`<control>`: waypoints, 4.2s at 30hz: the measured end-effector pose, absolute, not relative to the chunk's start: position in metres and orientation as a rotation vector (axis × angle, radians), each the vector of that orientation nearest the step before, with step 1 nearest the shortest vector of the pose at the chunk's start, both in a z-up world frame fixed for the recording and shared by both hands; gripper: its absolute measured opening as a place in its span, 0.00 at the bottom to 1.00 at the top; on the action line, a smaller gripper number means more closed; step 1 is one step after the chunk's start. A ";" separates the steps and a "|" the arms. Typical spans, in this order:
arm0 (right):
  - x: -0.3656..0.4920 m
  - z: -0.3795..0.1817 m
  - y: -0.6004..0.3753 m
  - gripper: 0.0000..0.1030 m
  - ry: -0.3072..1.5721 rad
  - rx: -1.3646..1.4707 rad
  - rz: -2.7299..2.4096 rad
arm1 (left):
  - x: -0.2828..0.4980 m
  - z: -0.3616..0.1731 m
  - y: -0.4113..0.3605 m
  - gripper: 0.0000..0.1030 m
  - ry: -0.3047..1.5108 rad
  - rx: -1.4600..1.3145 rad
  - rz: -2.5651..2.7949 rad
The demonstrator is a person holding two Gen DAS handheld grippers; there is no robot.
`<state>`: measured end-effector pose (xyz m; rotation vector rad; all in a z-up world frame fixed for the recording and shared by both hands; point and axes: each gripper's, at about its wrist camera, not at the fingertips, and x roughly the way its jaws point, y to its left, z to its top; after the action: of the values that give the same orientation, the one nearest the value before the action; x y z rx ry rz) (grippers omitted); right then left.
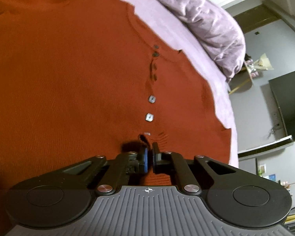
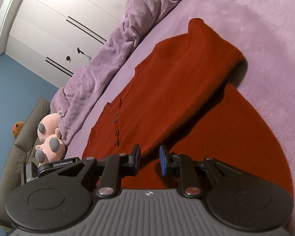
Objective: Fold small clothes
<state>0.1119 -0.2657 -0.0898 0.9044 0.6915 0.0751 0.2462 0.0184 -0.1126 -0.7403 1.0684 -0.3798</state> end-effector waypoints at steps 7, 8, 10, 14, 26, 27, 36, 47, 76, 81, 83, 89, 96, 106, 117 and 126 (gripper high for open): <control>0.120 -0.087 -0.263 0.19 0.702 0.866 0.078 | 0.273 -0.058 0.029 0.05 0.926 -0.608 -0.401; 0.122 -0.085 -0.263 0.19 0.702 0.854 0.079 | 0.280 -0.049 0.036 0.05 0.894 -0.585 -0.383; 0.127 -0.080 -0.262 0.19 0.699 0.813 0.074 | 0.293 -0.036 0.047 0.05 0.837 -0.519 -0.328; 0.142 -0.075 -0.260 0.19 0.689 0.737 0.055 | 0.315 -0.037 0.071 0.05 0.798 -0.404 -0.176; 0.183 -0.060 -0.285 0.33 0.646 0.595 -0.061 | 0.315 -0.100 0.084 0.52 0.975 -0.595 -0.310; 0.183 -0.059 -0.286 0.34 0.643 0.593 -0.064 | 0.317 -0.105 0.084 0.52 0.984 -0.596 -0.295; 0.185 -0.062 -0.296 0.37 0.643 0.600 -0.071 | 0.323 -0.114 0.068 0.13 1.002 -0.631 -0.379; 0.221 -0.055 -0.314 0.46 0.635 0.477 -0.160 | 0.348 -0.060 0.096 0.07 0.803 -0.467 -0.255; 0.299 -0.086 -0.260 0.14 0.749 0.160 -0.196 | 0.356 -0.067 0.105 0.04 0.761 -0.254 -0.120; 0.284 -0.068 -0.247 0.42 0.678 0.199 -0.102 | 0.325 -0.072 0.085 0.21 0.803 -0.298 -0.216; 0.285 -0.066 -0.232 0.45 0.680 0.188 -0.046 | 0.322 -0.080 0.071 0.29 0.847 -0.298 -0.237; 0.305 -0.083 -0.193 0.42 0.754 0.071 0.017 | 0.336 -0.103 0.054 0.28 0.879 -0.256 -0.193; 0.303 -0.084 -0.231 0.42 0.738 -0.003 -0.333 | 0.346 -0.110 0.058 0.27 0.877 -0.265 -0.177; 0.273 -0.066 -0.231 0.40 0.703 0.163 -0.116 | 0.342 -0.108 0.051 0.29 0.862 -0.223 -0.168; 0.311 -0.108 -0.190 0.34 0.775 -0.067 -0.134 | 0.359 -0.115 0.052 0.33 0.847 -0.197 -0.157; 0.264 -0.090 -0.190 0.44 0.742 0.072 -0.078 | 0.314 -0.098 0.060 0.54 0.846 -0.241 -0.190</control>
<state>0.2642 -0.1899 -0.0901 0.0718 0.7425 -0.0781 0.3145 0.0598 -0.0979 -0.2406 0.8464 -0.1904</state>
